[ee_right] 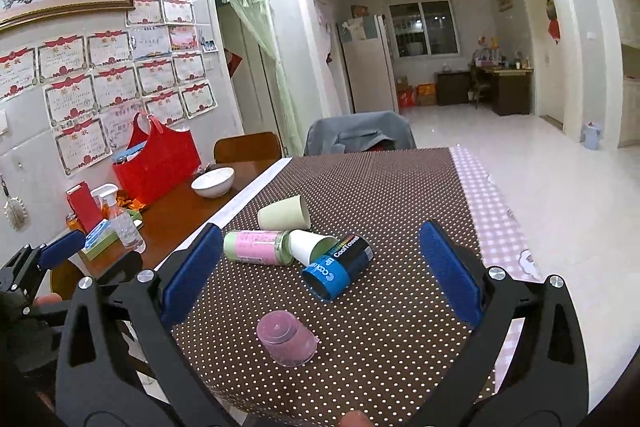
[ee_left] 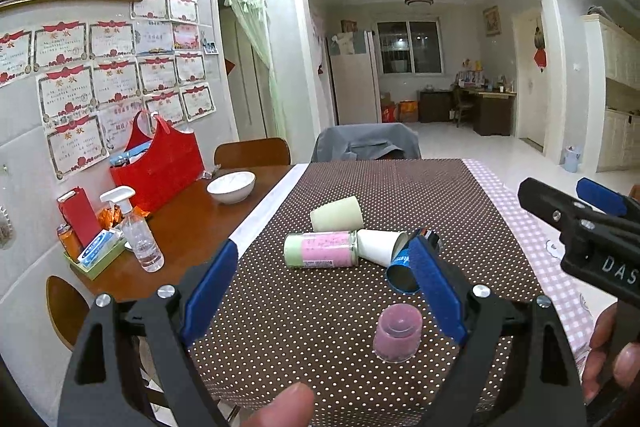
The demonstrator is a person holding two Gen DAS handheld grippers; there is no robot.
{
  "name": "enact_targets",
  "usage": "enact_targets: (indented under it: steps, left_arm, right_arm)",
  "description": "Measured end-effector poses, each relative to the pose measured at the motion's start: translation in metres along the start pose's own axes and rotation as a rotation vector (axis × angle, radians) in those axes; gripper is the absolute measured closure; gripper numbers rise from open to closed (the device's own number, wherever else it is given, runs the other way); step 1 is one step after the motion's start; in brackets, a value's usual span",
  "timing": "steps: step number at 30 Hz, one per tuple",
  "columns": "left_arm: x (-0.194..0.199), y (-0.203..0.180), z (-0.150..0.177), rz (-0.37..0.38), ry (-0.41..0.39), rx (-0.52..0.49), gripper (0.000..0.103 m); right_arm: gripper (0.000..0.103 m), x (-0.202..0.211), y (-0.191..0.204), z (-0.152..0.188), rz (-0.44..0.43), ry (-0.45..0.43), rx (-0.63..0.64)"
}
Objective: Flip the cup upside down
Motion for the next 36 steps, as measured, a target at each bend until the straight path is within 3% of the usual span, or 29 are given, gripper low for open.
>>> enact_targets:
  steps: [36]
  left_arm:
    - [0.023, 0.002, -0.011, -0.007, -0.045, 0.024, 0.017]
  right_arm:
    - [0.006, 0.016, 0.002, 0.0, 0.02, -0.024, 0.004]
Point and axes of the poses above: each gripper's, at about its wrist camera, not at the fingertips, and x roughly against the way its jaws point, y to its left, z to its underside, the point moved 7 cm from there along -x, roughly the way its jaws point, and after that the axes turned 3 degrees about -x, right-handed, at the moved point
